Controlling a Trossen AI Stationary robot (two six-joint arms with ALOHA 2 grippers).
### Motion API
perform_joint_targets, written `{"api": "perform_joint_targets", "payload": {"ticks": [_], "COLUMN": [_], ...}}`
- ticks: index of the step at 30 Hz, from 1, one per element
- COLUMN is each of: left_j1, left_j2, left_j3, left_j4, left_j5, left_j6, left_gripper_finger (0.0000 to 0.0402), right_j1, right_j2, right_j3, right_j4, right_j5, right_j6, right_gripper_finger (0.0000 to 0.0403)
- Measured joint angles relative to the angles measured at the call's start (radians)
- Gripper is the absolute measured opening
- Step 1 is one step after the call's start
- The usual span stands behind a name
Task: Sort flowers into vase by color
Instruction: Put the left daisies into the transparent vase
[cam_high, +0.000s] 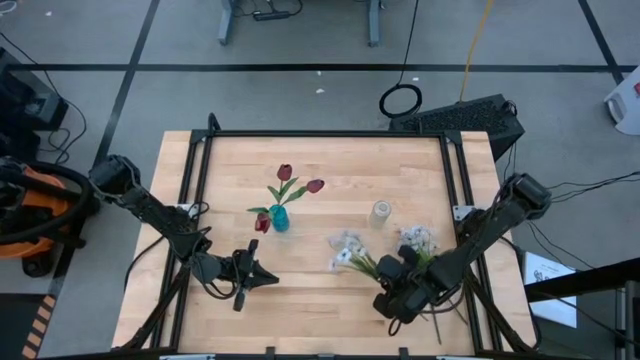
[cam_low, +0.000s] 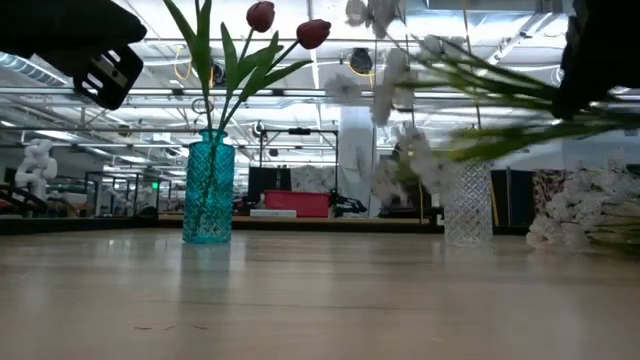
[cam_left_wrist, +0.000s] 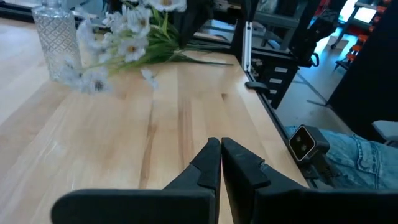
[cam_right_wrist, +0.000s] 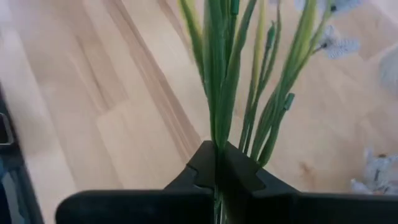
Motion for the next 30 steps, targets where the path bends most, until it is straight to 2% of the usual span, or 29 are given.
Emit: {"api": "perform_joint_targets", "payload": {"ticks": [11, 19, 30], "left_j1": [0.0, 0.0, 0.008], "left_j2": [0.0, 0.001, 0.14], "left_j3": [0.0, 0.001, 0.206], "left_j4": [0.067, 0.103, 0.104], "left_j5": [0.0, -0.002, -0.039], "left_j6": [0.022, 0.027, 0.206], "left_gripper_finger": [0.002, 0.002, 0.002], "right_j1": [0.011, 0.034, 0.03], "right_j2": [-0.136, -0.224, -0.273], "right_j3": [0.0, 0.001, 0.002], "right_j4": [0.12, 0.257, 0.373], "right_j5": [0.126, 0.296, 0.508], "right_j6": [-0.173, -0.361, -0.612], "right_gripper_finger": [0.0, 0.0, 0.0]}}
